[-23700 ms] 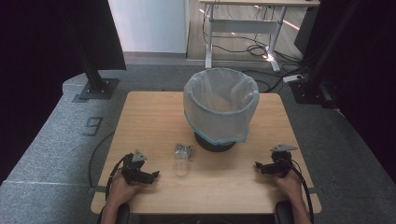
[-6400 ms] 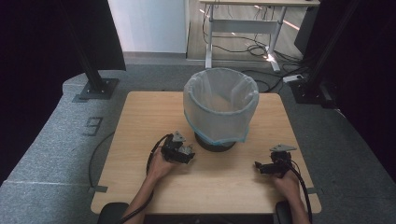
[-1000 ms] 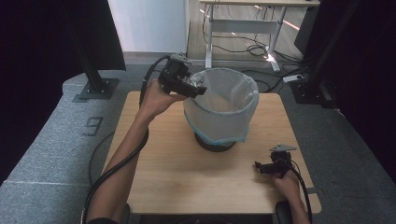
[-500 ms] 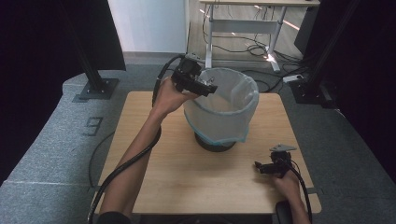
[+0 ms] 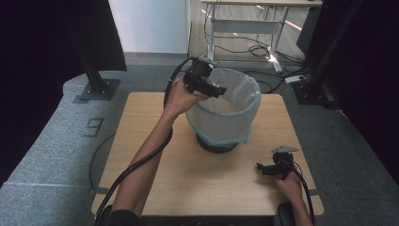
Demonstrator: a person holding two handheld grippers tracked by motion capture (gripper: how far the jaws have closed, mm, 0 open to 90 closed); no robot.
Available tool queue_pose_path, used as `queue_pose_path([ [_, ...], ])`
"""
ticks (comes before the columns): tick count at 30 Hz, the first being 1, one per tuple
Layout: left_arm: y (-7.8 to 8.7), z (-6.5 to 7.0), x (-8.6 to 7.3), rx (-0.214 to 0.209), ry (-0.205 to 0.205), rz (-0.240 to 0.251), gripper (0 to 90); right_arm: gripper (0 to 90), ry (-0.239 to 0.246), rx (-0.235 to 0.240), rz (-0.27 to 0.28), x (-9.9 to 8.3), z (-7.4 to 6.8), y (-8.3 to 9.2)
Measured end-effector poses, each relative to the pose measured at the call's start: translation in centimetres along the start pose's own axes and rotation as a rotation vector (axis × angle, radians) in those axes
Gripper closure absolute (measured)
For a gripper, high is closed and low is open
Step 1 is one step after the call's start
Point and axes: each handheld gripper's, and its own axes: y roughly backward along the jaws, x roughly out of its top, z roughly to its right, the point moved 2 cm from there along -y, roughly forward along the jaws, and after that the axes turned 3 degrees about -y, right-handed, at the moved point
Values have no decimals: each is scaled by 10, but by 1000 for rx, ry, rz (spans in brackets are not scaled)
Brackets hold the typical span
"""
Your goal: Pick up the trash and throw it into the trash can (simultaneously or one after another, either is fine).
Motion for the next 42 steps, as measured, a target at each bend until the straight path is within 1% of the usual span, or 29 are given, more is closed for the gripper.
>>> queue_pose_path([
  [9, -17, 2, -4, 19, -16, -51, 135, 0, 1, 2, 0, 0, 0, 0],
  [12, -20, 3, -6, 33, -21, -68, 102, 0, 1, 2, 0, 0, 0, 0],
  [17, -22, 1, -7, 31, -11, -63, 52, 0, 2, 2, 0, 0, 0, 0],
  [19, -22, 1, -8, 26, -14, -66, 14, 0, 2, 2, 0, 0, 0, 0],
  [20, -22, 1, -8, 25, -16, -66, 0, 0, 2, 2, 0, 0, 0, 0],
  [22, -21, 1, -8, 30, -19, -68, 0, 0, 2, 2, 0, 0, 0, 0],
  [26, -18, 1, -8, 22, -18, -54, 0, 0, 2, 2, 0, 0, 0, 0],
  [31, -14, 1, -9, 23, -25, -50, 0, 0, 2, 2, 0, 0, 0, 0],
  [38, -6, 2, -10, 26, -35, -39, 0, 0, 1, 2, 0, 0, 0, 0],
  [42, 0, 0, -12, 28, -31, -26, 0, 0, 1, 2, 0, 0, 0, 0],
])
